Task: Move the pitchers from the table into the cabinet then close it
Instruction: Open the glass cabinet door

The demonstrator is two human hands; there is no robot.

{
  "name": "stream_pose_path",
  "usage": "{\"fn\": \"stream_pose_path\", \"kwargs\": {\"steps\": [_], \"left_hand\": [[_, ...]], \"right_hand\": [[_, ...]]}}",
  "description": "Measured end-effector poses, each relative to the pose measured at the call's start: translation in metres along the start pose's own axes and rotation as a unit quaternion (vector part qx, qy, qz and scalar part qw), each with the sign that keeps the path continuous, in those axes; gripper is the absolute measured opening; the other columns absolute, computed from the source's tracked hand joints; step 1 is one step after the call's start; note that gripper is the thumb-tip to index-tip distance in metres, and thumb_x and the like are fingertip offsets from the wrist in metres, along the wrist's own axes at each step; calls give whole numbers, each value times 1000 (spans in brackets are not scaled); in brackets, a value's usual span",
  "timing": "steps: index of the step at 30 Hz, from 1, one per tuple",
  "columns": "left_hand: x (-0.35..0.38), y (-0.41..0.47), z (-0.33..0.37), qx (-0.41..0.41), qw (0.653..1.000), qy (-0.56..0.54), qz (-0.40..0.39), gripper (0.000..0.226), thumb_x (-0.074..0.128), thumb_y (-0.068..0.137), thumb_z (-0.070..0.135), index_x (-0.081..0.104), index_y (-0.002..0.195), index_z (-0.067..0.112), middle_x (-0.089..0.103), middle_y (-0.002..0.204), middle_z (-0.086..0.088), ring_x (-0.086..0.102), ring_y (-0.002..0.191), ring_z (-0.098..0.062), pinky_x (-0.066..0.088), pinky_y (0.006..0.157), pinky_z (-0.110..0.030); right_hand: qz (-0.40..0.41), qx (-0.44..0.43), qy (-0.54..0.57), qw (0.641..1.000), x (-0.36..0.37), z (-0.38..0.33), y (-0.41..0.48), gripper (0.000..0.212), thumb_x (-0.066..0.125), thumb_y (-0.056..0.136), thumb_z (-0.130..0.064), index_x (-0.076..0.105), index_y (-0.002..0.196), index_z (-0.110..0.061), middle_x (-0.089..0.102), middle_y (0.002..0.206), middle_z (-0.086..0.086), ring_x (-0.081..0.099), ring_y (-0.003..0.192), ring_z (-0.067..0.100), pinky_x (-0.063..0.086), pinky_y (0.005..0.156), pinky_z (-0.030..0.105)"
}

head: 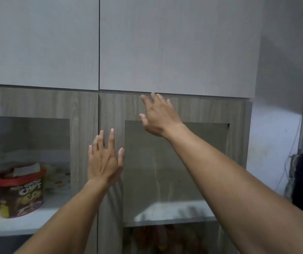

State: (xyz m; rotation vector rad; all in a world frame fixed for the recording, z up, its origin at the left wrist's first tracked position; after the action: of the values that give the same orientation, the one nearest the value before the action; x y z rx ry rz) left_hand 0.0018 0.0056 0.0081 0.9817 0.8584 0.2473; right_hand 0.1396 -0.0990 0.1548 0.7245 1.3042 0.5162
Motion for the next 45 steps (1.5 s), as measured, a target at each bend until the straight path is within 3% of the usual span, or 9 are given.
{"fn": "stream_pose_path", "kwargs": {"steps": [5, 11, 17, 22, 26, 32, 36, 39, 45], "left_hand": [[32, -2, -10, -17, 1000, 13, 11, 66, 43, 95, 44, 24, 153, 19, 30, 153, -23, 32, 139, -38, 34, 109, -53], [46, -2, -11, -51, 997, 38, 37, 67, 43, 89, 44, 34, 149, 16, 36, 150, -22, 41, 131, -39, 38, 102, -53], [52, 0, -15, -76, 994, 35, 68, 69, 63, 86, 33, 37, 147, 14, 38, 149, -19, 44, 126, -40, 42, 96, -54], [54, -3, -11, -104, 986, -52, 121, 60, 64, 87, 25, 40, 141, 15, 38, 142, -19, 41, 120, -42, 44, 94, -56], [37, -10, 6, -189, 958, -143, 161, 54, 59, 91, 27, 40, 139, 11, 44, 134, -20, 40, 118, -39, 33, 101, -50], [-4, -33, 5, -258, 939, -215, 77, 63, 48, 95, 45, 36, 145, 9, 50, 141, -20, 49, 126, -39, 41, 100, -45], [-43, -59, 8, -223, 951, -205, 66, 57, 50, 91, 54, 50, 127, 10, 65, 115, -18, 62, 104, -40, 49, 81, -42], [-74, -78, 16, -187, 963, -185, 62, 50, 53, 89, 55, 53, 112, 10, 69, 99, -16, 65, 89, -38, 45, 67, -35], [-128, -119, 42, -125, 971, -203, 29, 36, 61, 89, 42, 54, 103, 9, 70, 92, -13, 64, 80, -33, 45, 66, -34]], "right_hand": [[-6, -35, -5, 999, 18, -5, 30, 64, 47, 99, -38, 26, 155, -15, 28, 159, 21, 18, 150, 37, 15, 120, 62], [-18, -38, -19, 999, 44, -3, 49, 65, 47, 98, -39, 25, 155, -16, 22, 162, 24, 14, 151, 41, 15, 118, 68], [4, -32, -10, 999, 44, -10, 55, 58, 49, 95, -36, 33, 147, -15, 40, 146, 20, 32, 139, 40, 22, 111, 73], [-2, -28, 13, 1000, 32, -9, 53, 56, 50, 92, -26, 34, 143, -13, 45, 141, 19, 39, 133, 38, 30, 107, 68], [-30, -22, 33, 999, 17, -10, 43, 56, 48, 91, -23, 32, 143, -10, 45, 141, 18, 39, 134, 37, 31, 108, 67], [-42, -9, 62, 997, -18, -18, 17, 48, 49, 92, -31, 35, 133, -11, 48, 135, 16, 43, 129, 36, 40, 102, 59], [-39, 7, 98, 994, -48, -26, -11, 61, 52, 92, -48, 31, 139, -15, 48, 138, 15, 43, 131, 35, 38, 105, 60], [-59, 20, 103, 993, -77, -33, -36, 77, 50, 92, -59, 22, 152, -21, 39, 151, 15, 34, 142, 34, 31, 113, 61], [-102, 53, 86, 990, -130, -54, -87, 85, 43, 90, -70, 15, 158, -27, 26, 164, 10, 27, 150, 31, 27, 118, 56]]}}
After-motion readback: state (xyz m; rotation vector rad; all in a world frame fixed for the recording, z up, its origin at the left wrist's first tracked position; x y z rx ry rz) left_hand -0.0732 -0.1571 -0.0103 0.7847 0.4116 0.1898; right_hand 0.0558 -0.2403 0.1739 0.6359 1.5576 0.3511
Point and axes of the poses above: each hand's wrist, its own y-axis towards the middle knuckle, its own x-axis out of the palm, z = x × y, the point moved 1 cm from there along y, towards the middle knuckle
